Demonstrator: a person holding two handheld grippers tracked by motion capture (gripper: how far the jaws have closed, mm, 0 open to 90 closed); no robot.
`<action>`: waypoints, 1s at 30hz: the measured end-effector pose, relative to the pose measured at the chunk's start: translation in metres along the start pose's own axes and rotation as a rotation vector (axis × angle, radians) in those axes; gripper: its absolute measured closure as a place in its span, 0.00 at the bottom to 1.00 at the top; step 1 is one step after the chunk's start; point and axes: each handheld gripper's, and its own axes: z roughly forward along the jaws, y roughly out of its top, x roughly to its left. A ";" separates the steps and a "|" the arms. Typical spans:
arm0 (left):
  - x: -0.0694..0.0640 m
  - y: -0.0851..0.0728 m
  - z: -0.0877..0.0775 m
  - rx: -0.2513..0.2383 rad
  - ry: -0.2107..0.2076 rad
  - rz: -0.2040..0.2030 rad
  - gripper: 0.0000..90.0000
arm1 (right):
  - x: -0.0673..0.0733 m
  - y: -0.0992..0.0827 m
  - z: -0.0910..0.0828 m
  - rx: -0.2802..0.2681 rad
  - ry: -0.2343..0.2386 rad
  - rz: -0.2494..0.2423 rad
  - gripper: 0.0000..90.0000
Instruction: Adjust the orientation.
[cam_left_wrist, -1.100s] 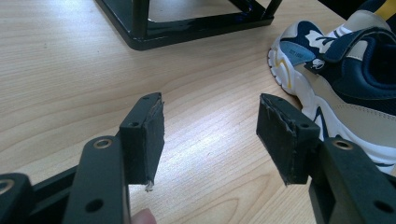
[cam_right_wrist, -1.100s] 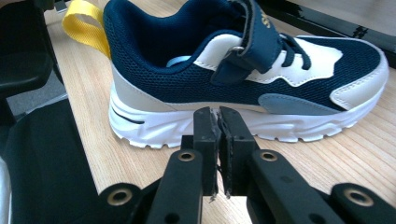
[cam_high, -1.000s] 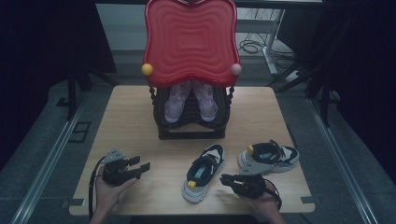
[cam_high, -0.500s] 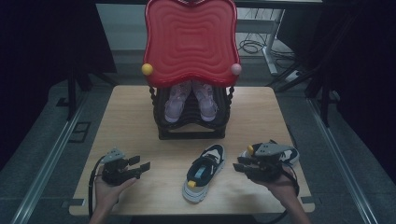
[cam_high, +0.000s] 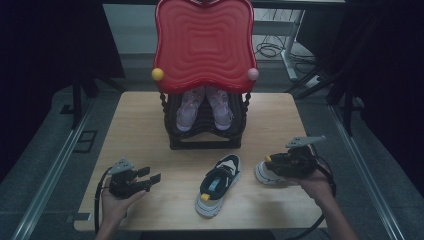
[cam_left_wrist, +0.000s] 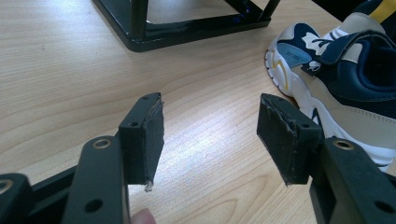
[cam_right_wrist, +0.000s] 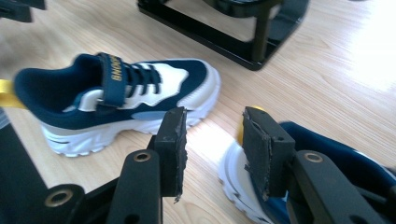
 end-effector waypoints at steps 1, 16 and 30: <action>0.000 0.000 0.000 0.001 0.000 0.001 0.46 | -0.002 0.000 0.000 0.004 -0.003 0.004 0.67; 0.000 -0.001 0.003 0.011 0.001 0.005 0.46 | -0.023 0.000 0.016 0.152 -0.045 0.037 0.65; 0.002 -0.002 0.004 0.014 0.001 -0.002 0.46 | -0.030 -0.003 0.040 0.233 -0.041 0.069 0.71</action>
